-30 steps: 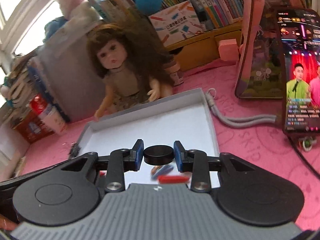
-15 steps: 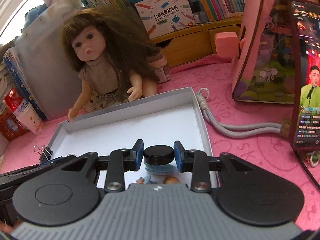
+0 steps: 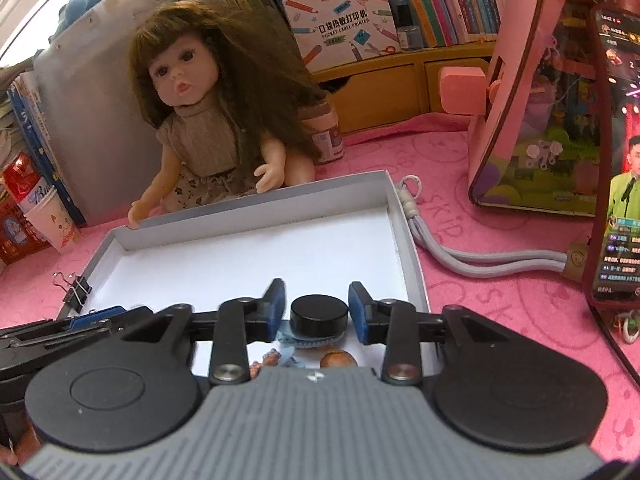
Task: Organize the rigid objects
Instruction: 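Open both tools to release the clear ball and black lid into the tray, then move both tools back toward the last black lid and brown acorn on the cloth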
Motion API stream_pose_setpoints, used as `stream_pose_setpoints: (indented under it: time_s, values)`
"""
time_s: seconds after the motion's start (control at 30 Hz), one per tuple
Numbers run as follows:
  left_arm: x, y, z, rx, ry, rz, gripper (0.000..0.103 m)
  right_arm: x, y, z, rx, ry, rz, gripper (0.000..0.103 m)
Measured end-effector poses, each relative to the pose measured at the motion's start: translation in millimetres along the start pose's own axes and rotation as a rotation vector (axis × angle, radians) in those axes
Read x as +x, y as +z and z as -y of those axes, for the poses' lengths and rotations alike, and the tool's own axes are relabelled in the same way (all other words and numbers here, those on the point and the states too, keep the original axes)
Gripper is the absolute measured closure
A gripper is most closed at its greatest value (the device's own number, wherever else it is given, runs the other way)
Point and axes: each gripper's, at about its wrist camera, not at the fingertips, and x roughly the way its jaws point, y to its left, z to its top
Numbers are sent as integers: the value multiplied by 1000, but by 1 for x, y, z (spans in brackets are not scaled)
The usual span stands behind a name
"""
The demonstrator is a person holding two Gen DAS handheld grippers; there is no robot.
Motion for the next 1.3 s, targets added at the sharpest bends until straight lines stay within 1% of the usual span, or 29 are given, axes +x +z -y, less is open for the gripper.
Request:
stream_pose_setpoints:
  time_s: [0.03, 0.1, 0.13, 0.2, 0.23, 0.37, 0.47, 0.6, 0.9, 1.1, 1.3]
  values:
    - [-3, 0, 0, 0, -1, 5, 67, -2, 0, -1, -8, 7, 9, 45]
    - [-10, -2, 0, -4, -11, 19, 59, -7, -1, -4, -28, 12, 19, 44]
    - [-13, -2, 0, -3, -14, 24, 57, -10, -2, -6, -40, 18, 25, 43]
    - [-20, -3, 2, 1, -17, 27, 55, -17, -3, -9, -61, 25, 39, 37]
    - [-23, -4, 2, 3, -20, 29, 53, -19, -4, -10, -70, 27, 47, 36]
    - [-37, -8, 2, 12, -28, 41, 50, -34, -9, -14, -98, 51, 71, 27]
    - [-51, -13, 2, 27, -36, 61, 48, -44, -15, -15, -106, 79, 71, 26]
    - [-72, -24, 0, 38, -60, 76, 46, -62, -24, -13, -121, 116, 75, 21]
    - [-114, -60, -3, 54, -99, 105, 45, -103, -55, -10, -163, 180, 105, 18]
    - [-138, -85, -2, 67, -119, 117, 41, -125, -77, -13, -225, 191, 112, 16]
    - [-155, -106, -1, 88, -141, 115, 39, -137, -96, -16, -263, 204, 103, 12]
